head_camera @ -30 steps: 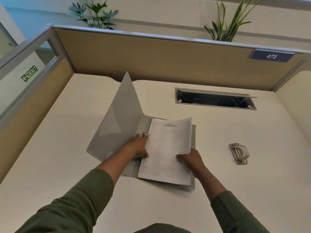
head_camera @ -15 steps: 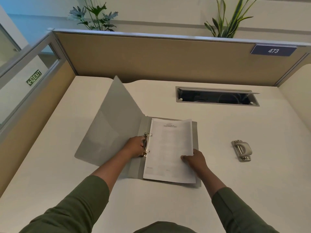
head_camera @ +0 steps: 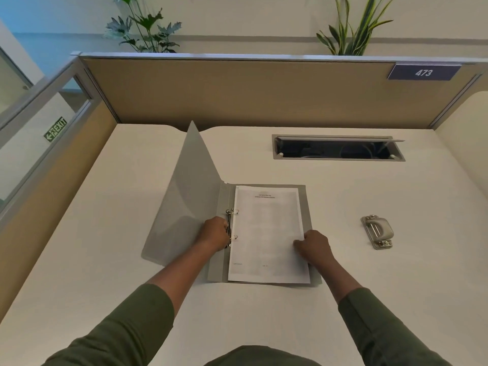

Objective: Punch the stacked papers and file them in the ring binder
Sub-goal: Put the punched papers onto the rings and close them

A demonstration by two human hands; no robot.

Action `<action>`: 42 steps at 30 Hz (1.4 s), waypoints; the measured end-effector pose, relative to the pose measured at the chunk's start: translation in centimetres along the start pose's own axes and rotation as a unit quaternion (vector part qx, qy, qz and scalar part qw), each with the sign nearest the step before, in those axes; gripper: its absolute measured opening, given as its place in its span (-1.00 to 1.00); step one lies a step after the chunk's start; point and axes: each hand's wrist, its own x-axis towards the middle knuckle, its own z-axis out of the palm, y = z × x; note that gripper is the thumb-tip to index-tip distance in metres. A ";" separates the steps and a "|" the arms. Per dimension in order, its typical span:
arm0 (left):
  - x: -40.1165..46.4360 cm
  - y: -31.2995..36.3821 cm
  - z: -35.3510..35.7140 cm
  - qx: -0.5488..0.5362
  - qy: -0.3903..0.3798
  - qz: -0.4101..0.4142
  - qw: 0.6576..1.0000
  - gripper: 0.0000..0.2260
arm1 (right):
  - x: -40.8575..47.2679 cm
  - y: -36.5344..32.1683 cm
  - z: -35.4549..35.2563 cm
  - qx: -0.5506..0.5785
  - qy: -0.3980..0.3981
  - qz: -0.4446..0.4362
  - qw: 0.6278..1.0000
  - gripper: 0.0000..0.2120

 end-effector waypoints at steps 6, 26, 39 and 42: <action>-0.2 0.8 -0.1 0.023 0.023 -0.031 0.999 -0.94 | -1.7 -2.7 1.2 -0.047 0.089 -0.111 0.989 -0.69; 1.3 -4.8 0.5 -0.286 -0.021 -0.047 0.957 -0.79 | -1.1 -8.5 9.3 0.190 -0.123 -0.151 0.962 -0.85; 1.5 -5.4 1.1 -0.313 -0.014 -0.038 0.949 -0.80 | -0.7 -9.1 10.0 0.233 -0.111 -0.079 0.963 -0.79; 1.3 -5.0 1.1 -0.297 0.002 -0.045 0.954 -0.79 | -0.7 -9.1 10.0 0.236 -0.103 -0.083 0.963 -0.81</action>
